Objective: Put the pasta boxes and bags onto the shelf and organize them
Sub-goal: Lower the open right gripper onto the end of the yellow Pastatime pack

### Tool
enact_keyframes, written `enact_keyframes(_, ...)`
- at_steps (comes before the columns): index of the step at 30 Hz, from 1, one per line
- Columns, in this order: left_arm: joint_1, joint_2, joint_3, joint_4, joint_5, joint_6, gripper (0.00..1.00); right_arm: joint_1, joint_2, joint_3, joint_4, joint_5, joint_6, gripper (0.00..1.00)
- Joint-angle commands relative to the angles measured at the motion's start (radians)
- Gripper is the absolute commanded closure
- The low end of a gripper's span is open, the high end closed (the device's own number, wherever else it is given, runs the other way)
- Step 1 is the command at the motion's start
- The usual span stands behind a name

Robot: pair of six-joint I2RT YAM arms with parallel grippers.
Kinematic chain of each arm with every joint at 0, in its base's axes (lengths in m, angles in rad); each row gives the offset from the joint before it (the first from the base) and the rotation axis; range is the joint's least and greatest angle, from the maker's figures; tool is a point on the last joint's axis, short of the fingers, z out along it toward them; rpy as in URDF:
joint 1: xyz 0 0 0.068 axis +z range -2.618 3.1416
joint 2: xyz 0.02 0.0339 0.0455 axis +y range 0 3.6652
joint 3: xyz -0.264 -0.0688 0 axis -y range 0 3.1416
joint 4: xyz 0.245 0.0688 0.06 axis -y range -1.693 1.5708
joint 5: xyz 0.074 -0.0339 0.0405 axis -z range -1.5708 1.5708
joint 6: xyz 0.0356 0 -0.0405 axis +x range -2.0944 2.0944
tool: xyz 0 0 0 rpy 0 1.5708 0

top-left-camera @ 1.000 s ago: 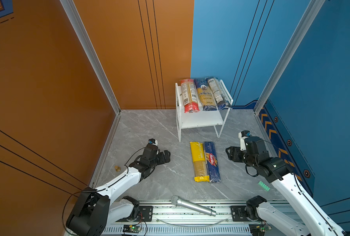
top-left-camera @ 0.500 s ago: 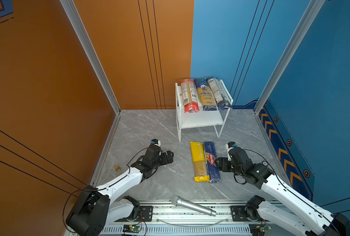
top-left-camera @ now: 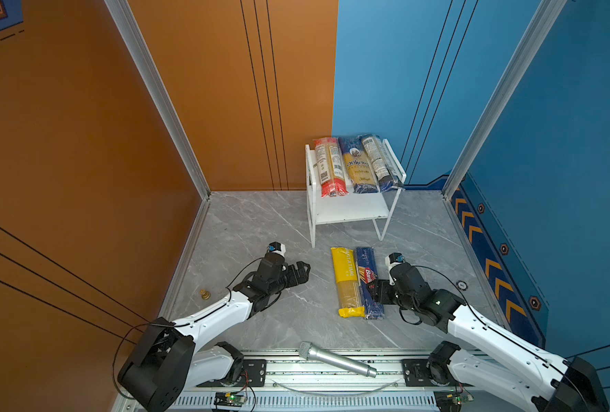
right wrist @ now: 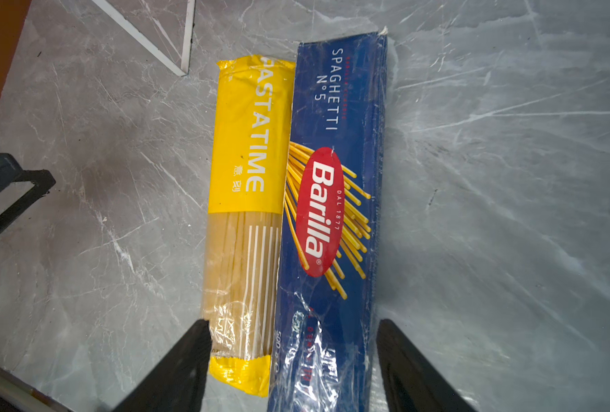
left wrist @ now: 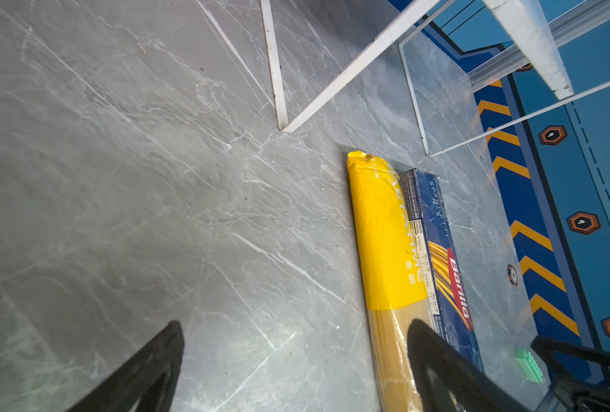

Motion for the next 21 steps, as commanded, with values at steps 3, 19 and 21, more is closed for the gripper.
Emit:
enact_keyframes(3,-0.01,0.015,-0.019,0.05,0.031,-0.035,0.02,0.009,0.036,-0.034,0.096,-0.059,0.034,0.28)
enact_keyframes(19,0.007,0.0,-0.054,0.055,0.028,-0.041,0.02,0.12,0.237,0.008,0.203,-0.075,0.064,0.28)
enact_keyframes(21,0.012,-0.007,-0.061,0.055,0.028,-0.043,0.02,0.131,0.264,0.017,0.207,-0.074,0.063,0.28)
